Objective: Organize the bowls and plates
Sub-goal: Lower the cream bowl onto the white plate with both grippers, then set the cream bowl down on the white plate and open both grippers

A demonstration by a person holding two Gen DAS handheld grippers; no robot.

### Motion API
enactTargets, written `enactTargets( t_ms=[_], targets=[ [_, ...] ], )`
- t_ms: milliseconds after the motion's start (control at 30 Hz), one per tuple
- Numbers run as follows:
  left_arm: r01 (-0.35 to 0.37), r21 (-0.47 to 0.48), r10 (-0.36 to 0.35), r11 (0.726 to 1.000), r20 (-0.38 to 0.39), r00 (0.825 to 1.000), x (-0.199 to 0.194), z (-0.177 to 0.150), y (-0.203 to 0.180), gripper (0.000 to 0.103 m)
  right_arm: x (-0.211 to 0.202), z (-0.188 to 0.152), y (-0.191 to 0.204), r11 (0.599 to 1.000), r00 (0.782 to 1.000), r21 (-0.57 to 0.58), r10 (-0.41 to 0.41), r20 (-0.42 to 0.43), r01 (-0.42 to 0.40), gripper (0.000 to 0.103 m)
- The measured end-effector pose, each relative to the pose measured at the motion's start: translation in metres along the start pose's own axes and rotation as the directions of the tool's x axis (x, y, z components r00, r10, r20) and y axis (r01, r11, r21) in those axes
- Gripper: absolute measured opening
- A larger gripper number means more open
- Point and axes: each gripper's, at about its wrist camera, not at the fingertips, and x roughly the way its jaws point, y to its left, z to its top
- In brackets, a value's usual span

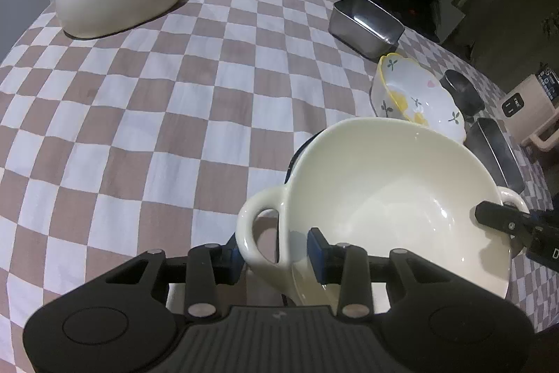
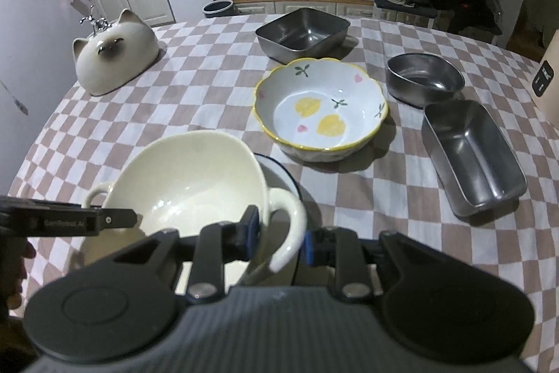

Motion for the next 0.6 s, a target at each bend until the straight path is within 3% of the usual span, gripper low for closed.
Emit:
enactTargets(
  t_ms=[600],
  targets=[
    [-0.010, 0.054, 0.010, 0.998, 0.004, 1.000, -0.004, -0.001, -0.009, 0.043, 0.012, -0.003, -0.003, 1.000, 0.998, -0.007, -0.007, -0.069, 0.007, 0.037]
  ],
)
